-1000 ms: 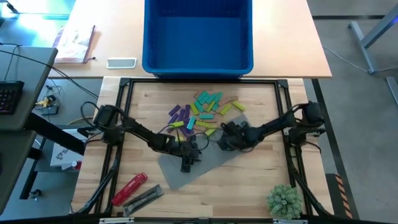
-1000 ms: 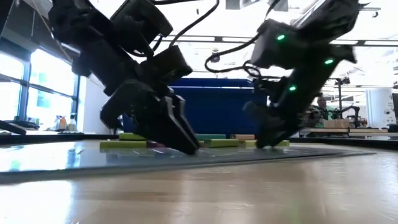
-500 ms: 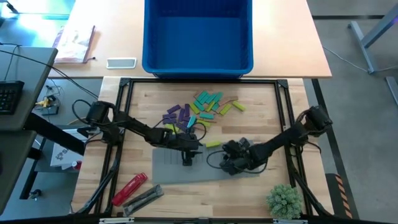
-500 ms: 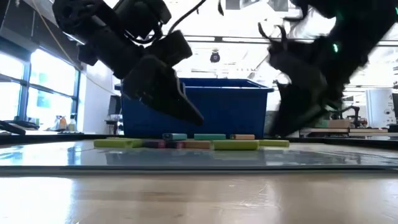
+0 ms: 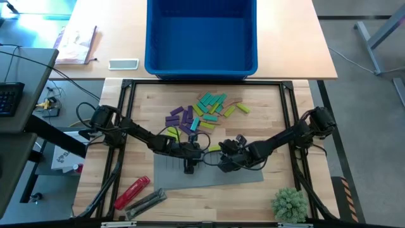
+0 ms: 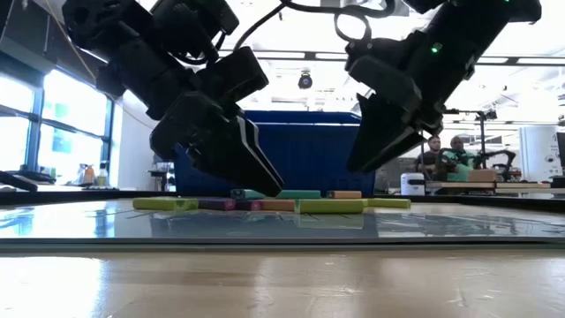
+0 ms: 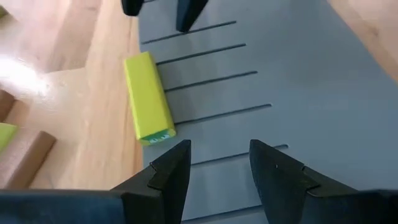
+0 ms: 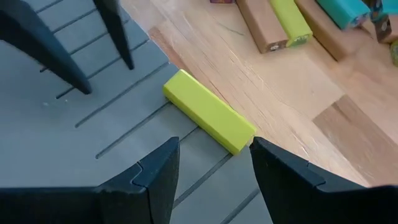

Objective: Sort blocks

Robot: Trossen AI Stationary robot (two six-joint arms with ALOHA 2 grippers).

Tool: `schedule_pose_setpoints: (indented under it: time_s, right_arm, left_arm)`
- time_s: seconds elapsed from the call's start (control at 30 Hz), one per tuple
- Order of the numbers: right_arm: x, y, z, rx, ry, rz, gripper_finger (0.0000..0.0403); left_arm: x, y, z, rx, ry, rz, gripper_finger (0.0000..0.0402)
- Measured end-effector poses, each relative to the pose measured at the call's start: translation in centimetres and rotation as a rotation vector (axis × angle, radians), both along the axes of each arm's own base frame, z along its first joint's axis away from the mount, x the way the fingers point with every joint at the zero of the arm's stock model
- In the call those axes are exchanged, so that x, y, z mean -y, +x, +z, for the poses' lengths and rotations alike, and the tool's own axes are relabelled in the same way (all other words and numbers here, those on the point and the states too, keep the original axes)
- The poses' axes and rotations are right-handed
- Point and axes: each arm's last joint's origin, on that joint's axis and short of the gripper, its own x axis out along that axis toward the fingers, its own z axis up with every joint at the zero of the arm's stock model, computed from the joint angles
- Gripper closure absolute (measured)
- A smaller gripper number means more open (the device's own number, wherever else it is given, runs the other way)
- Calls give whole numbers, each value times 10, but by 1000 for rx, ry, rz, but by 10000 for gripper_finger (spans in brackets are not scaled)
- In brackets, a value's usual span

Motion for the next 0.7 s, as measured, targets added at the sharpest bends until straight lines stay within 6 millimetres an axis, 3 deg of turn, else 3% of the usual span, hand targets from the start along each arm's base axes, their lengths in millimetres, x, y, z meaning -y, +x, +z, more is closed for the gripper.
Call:
schedule_pose_setpoints:
  time_s: [0.23,0.4,0.57,0.7]
  right_arm:
    - [1,8,-6,78,-24,121,218]
    - [11,21,-8,109,45,211,218]
    - [24,27,-9,102,93,255,218]
    - [42,30,-11,72,129,271,218]
  left_arm:
    - [0,0,0,-10,8,-2,257]
    - [9,-9,9,-117,13,-12,257]
    - [21,-17,17,-132,12,-32,257]
    - [29,-17,11,-132,3,-43,257]
